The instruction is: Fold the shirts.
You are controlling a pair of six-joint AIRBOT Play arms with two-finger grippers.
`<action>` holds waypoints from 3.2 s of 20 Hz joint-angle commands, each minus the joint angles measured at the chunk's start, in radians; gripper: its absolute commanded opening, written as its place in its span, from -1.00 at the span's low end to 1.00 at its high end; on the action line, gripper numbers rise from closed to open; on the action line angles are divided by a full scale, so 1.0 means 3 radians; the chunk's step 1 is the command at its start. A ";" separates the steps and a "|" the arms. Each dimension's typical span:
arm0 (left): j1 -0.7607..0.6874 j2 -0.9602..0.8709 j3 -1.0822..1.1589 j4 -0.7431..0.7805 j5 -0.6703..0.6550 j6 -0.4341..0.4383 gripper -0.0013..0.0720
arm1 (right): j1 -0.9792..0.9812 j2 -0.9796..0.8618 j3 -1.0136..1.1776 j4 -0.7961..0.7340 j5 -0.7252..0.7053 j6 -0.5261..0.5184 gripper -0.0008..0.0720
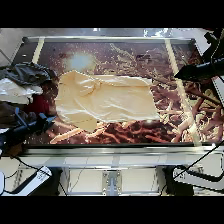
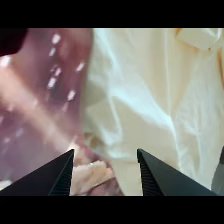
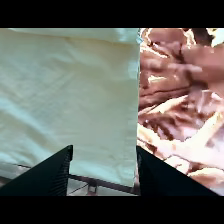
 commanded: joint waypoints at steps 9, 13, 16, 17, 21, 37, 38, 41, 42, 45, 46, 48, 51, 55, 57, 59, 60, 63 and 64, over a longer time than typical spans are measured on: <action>-0.0572 -0.0666 0.0009 -0.0406 0.0481 0.0050 0.24 | 0.0001 -0.0001 0.0001 0.0046 0.0017 0.0023 0.22; -0.0702 -0.0931 0.0010 -0.0983 0.0514 0.0469 0.24 | 0.0001 -0.0001 0.0000 0.0045 0.0027 0.0022 0.22; -0.0824 -0.1085 0.0010 -0.1207 0.0608 0.0571 0.23 | 0.0001 -0.0001 0.0000 0.0048 0.0034 0.0028 0.22; -0.0868 -0.1138 0.0010 -0.1268 0.0605 0.0571 0.13 | 0.0001 -0.0001 0.0000 0.0048 0.0037 0.0076 0.22; -0.0969 -0.1180 0.0010 -0.1289 0.0538 0.0662 -0.93 | 0.0001 0.0003 -0.0173 0.0009 0.0127 0.0134 0.22; -0.0923 -0.0075 0.0010 -0.1269 0.0484 0.0515 -0.94 | -0.0005 0.0908 -0.3613 0.0984 -0.1620 0.0696 0.36; -0.0931 -0.0075 0.0010 -0.1235 0.0486 0.0483 -0.94 | -0.0006 0.0779 -0.3613 0.1062 -0.1656 0.0694 0.36; -0.0930 -0.0075 0.0010 -0.1161 0.0456 0.0425 -0.94 | -0.0006 0.0444 -0.3611 0.1425 -0.1940 0.0543 0.38; -0.0930 -0.0075 0.0010 -0.1161 0.0437 0.0417 -0.94 | -0.0005 0.0371 -0.3611 0.1597 -0.2051 0.0407 0.38; -0.0930 -0.0075 0.0010 -0.1161 0.0439 0.0417 -0.94 | -0.0006 0.0252 -0.3611 0.1853 -0.2408 0.0337 0.38; -0.0930 -0.0075 0.0010 -0.1161 0.0439 0.0417 -0.94 | -0.0006 0.0215 -0.3611 0.1916 -0.2452 0.0340 0.37; -0.0930 -0.0075 0.0010 -0.1161 0.0441 0.0418 -0.94 | -0.0005 0.0102 -0.3611 0.2063 -0.2477 0.0342 0.37; -0.0930 -0.0075 0.0010 -0.1161 0.0440 0.0417 -0.93 | -0.0005 -0.0037 -0.3611 0.2272 -0.2500 0.0326 -0.22; -0.0895 -0.0019 0.0055 -0.1162 0.0380 0.0416 -0.94 | -0.0006 0.0137 -0.3408 0.2316 -0.2336 -0.0206 -0.95; -0.0790 0.0135 0.0179 -0.1160 0.0118 0.0412 -0.94 | -0.0008 0.0469 -0.3142 0.2286 -0.2036 -0.0524 -0.95; -0.0579 0.0412 0.0355 -0.1158 -0.0257 0.0258 -0.94 | -0.0009 0.0916 -0.2790 0.2010 -0.1675 -0.0610 -0.95; -0.0444 0.0589 0.0456 -0.1146 -0.0460 0.0226 -0.94 | -0.0009 0.1152 -0.2583 0.1769 -0.1451 -0.0609 -0.95; 0.0053 0.1286 0.0977 -0.0631 -0.0979 -0.0159 -0.94 | -0.0008 0.1952 -0.1947 0.1082 -0.0802 -0.0397 -0.95; 0.0179 0.1514 0.1246 -0.0348 -0.1061 -0.0282 -0.94 | -0.0008 0.2206 -0.1784 0.0917 -0.0776 -0.0244 -0.95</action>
